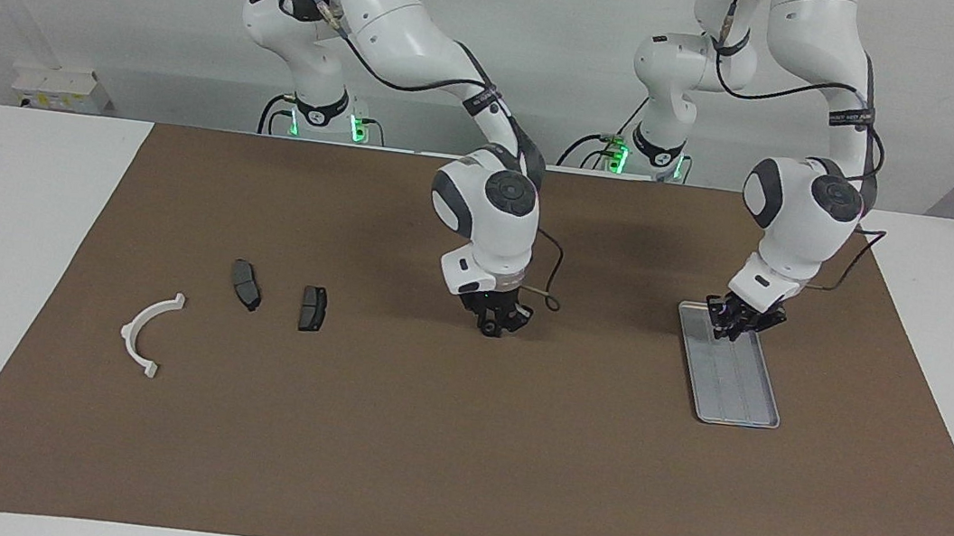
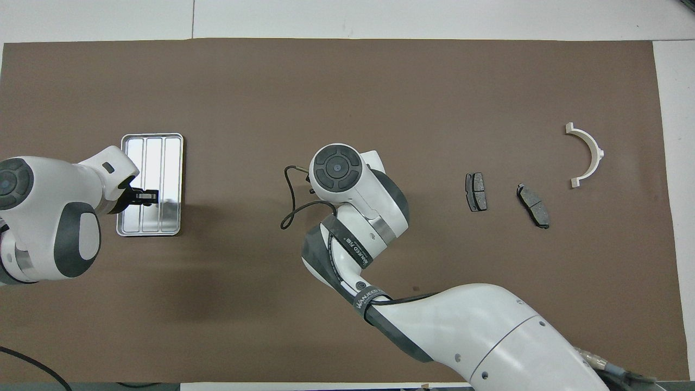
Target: Pick bearing gear from pile to tray
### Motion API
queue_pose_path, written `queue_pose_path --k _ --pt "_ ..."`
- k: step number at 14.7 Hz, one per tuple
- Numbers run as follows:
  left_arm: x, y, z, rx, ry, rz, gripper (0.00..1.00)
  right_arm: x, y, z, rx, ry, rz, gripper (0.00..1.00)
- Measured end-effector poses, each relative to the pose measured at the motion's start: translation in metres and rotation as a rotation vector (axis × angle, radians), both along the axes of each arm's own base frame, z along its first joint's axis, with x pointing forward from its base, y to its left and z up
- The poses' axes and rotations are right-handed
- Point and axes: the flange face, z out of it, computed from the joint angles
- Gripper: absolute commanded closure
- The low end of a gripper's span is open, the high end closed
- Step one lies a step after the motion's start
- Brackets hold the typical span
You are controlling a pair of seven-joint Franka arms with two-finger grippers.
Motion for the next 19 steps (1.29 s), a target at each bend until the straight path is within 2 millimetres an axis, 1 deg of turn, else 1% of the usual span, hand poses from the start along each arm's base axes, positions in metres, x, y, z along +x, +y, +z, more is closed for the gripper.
queue_pose_path --k 3,6,8,9,11,13,16,19 --pt "0.001 0.000 -0.007 -0.002 0.001 0.004 1.00 0.002 -0.003 0.001 0.001 -0.002 -0.033 0.00" --pt "0.001 0.000 -0.010 -0.003 0.001 0.006 1.00 0.008 -0.004 0.007 0.007 -0.015 -0.042 0.00" --pt "0.002 0.000 -0.010 -0.003 0.000 0.008 1.00 0.017 -0.011 0.017 0.015 -0.033 -0.057 0.00" --pt "0.002 0.000 -0.010 -0.004 0.000 0.008 1.00 0.025 -0.018 0.025 0.021 -0.045 -0.072 0.00" --pt "0.002 0.000 -0.011 -0.004 0.001 0.009 1.00 0.041 -0.043 0.044 0.016 -0.058 -0.072 0.00" --pt "0.002 0.000 -0.011 -0.004 0.002 0.009 1.00 0.053 -0.071 0.066 -0.001 -0.056 -0.021 0.00" --pt "0.002 0.000 -0.013 -0.004 0.005 0.010 1.00 0.068 -0.124 0.105 -0.033 -0.052 0.114 0.00" --pt "0.002 0.000 -0.019 -0.004 0.009 0.011 1.00 0.080 -0.177 0.134 -0.058 -0.045 0.244 0.00"
